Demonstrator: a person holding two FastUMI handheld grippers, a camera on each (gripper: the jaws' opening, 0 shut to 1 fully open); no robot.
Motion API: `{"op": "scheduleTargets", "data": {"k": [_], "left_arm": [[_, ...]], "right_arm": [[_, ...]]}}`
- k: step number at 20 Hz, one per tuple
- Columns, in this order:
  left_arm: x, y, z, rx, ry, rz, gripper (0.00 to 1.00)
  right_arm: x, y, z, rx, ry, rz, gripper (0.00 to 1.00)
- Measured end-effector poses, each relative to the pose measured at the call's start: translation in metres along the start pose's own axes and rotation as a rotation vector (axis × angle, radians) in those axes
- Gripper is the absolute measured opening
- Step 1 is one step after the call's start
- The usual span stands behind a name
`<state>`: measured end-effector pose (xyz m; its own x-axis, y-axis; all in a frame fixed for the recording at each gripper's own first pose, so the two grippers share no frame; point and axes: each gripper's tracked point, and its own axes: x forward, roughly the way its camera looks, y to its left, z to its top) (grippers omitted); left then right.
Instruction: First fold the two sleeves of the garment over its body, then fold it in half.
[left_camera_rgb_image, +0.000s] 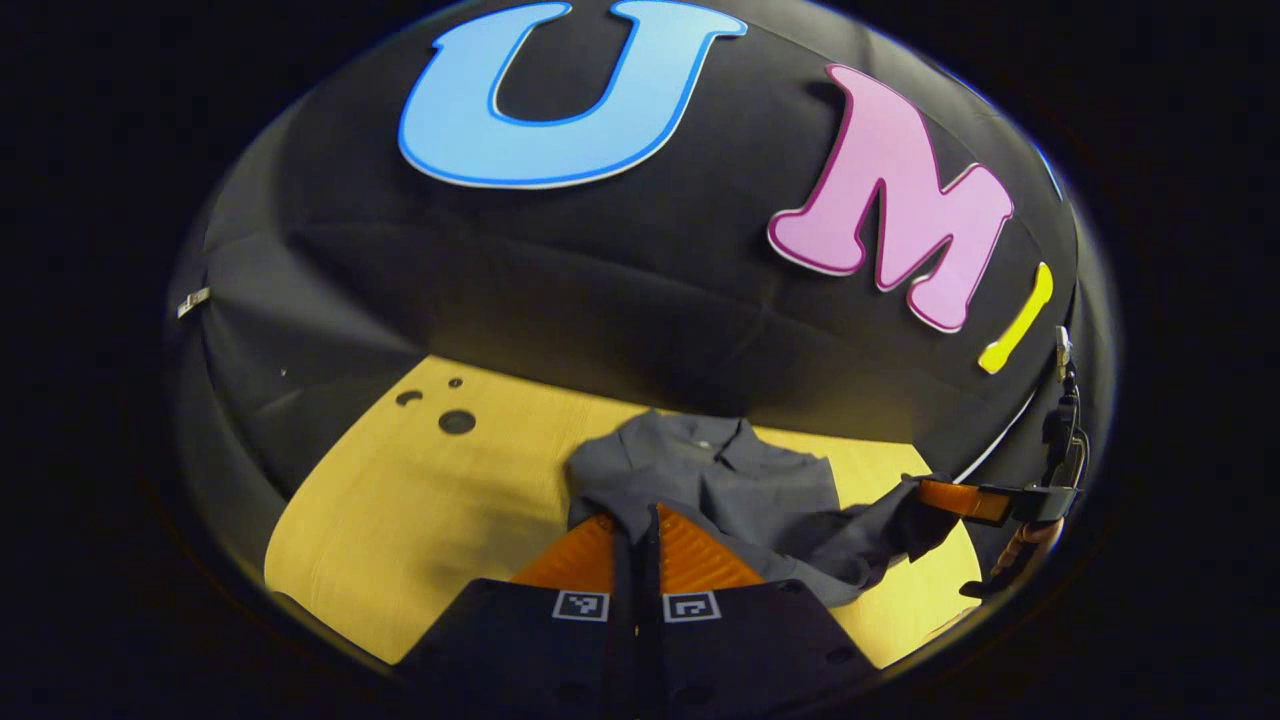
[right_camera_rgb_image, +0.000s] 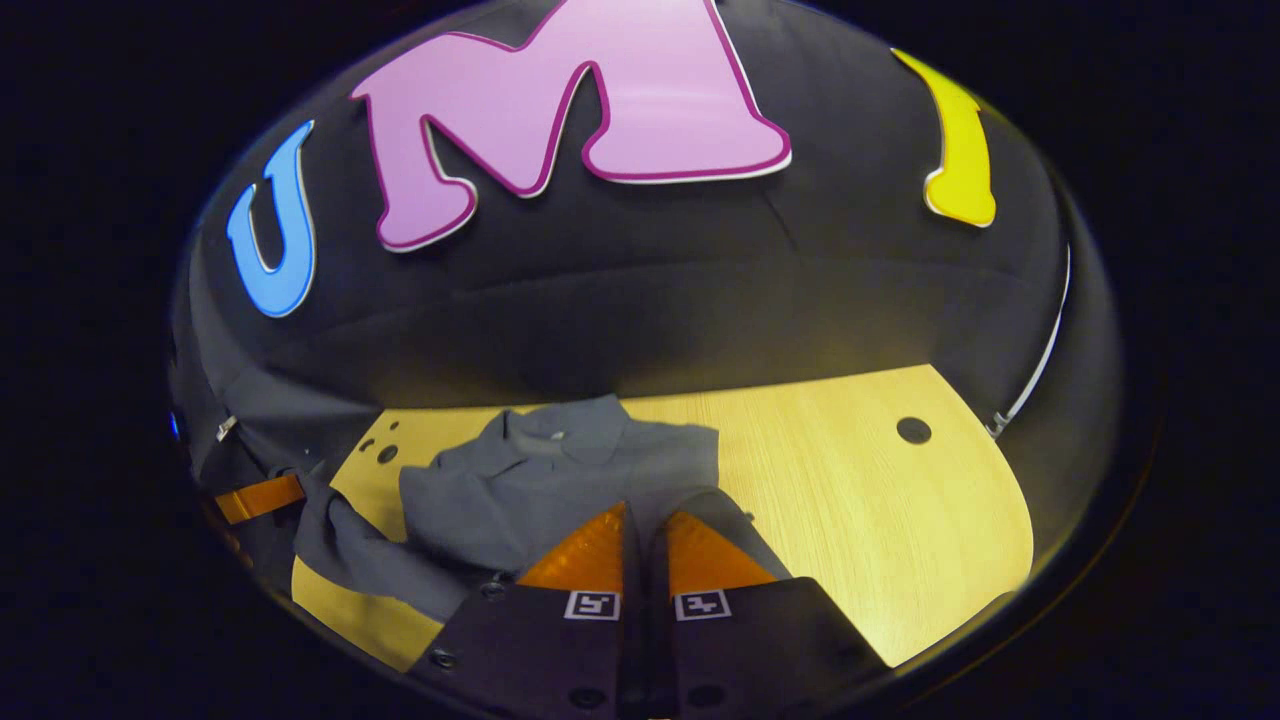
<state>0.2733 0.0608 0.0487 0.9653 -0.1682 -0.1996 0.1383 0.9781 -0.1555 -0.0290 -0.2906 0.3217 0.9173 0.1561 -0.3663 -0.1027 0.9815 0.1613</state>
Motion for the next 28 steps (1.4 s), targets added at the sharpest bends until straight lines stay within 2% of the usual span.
{"op": "scheduleTargets", "data": {"k": [5, 8, 11, 14, 15, 17, 18, 19, 21, 22, 23, 25, 27, 28], "left_arm": [[0.063, 0.017, 0.044, 0.007, -0.081, 0.014, 0.05], [0.108, 0.03, 0.05, -0.009, -0.099, 0.033, 0.05], [0.148, 0.042, 0.048, -0.046, -0.117, 0.037, 0.05], [0.182, 0.053, 0.028, -0.03, -0.098, 0.04, 0.05], [0.19, 0.056, 0.022, -0.032, -0.089, 0.045, 0.02], [0.197, 0.058, 0.015, -0.04, -0.075, 0.053, 0.14], [0.195, 0.058, 0.013, -0.041, -0.07, 0.06, 0.1], [0.19, 0.058, 0.013, -0.044, -0.068, 0.058, 0.27], [0.182, 0.055, 0.017, -0.044, -0.072, 0.05, 0.47], [0.177, 0.054, 0.018, -0.036, -0.072, 0.047, 0.58], [0.169, 0.055, 0.022, -0.025, -0.079, 0.058, 0.71], [0.146, 0.053, 0.031, 0.007, -0.097, 0.069, 0.96], [0.116, 0.042, 0.044, 0.054, -0.133, 0.062, 0.96], [0.099, 0.037, 0.05, 0.085, -0.152, 0.061, 0.96]], "right_arm": [[0.043, -0.004, 0.05, 0.016, -0.099, -0.011, 0.05], [0.075, -0.008, 0.066, 0.038, -0.152, -0.033, 0.05], [0.108, -0.017, 0.064, 0.0, -0.182, -0.069, 0.05], [0.136, -0.018, 0.047, -0.006, -0.178, -0.097, 0.05], [0.145, -0.02, 0.041, -0.003, -0.167, -0.107, 0.05], [0.154, -0.02, 0.029, 0.0, -0.149, -0.11, 0.08], [0.155, -0.02, 0.027, -0.008, -0.147, -0.11, 0.14], [0.152, -0.022, 0.029, -0.019, -0.159, -0.116, 0.2], [0.14, -0.02, 0.039, -0.021, -0.206, -0.119, 0.35], [0.13, -0.02, 0.042, -0.008, -0.224, -0.117, 0.54], [0.122, -0.021, 0.044, 0.008, -0.232, -0.115, 0.68], [0.102, -0.019, 0.044, 0.017, -0.237, -0.115, 0.72], [0.08, -0.022, 0.044, -0.007, -0.246, -0.131, 0.89], [0.064, -0.02, 0.046, -0.022, -0.262, -0.139, 1.0]]}}
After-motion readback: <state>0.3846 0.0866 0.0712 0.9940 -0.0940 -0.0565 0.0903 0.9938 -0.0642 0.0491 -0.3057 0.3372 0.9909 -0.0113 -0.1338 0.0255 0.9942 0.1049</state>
